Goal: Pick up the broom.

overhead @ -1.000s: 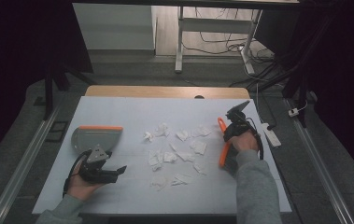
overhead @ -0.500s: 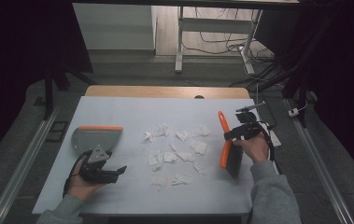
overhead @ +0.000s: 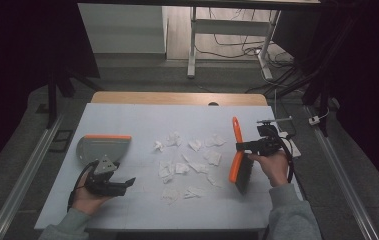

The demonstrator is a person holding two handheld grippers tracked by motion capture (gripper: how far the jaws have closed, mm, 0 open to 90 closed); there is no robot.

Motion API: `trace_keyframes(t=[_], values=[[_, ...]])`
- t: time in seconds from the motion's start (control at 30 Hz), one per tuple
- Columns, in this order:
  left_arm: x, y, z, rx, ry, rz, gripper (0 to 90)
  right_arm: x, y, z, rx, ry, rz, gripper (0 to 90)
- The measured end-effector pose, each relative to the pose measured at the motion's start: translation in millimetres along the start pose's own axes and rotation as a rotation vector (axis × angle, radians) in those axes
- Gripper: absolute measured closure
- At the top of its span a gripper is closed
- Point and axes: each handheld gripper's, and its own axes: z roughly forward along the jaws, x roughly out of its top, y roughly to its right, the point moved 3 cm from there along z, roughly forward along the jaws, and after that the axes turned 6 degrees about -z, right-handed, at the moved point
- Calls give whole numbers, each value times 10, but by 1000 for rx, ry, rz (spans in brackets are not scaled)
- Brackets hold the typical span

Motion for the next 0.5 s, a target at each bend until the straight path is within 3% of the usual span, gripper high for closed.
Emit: trace_keyframes(t=[0.5], values=[[-4,-7,1,4,2,-1,209,-25,-300,-23,134,164,7,704]])
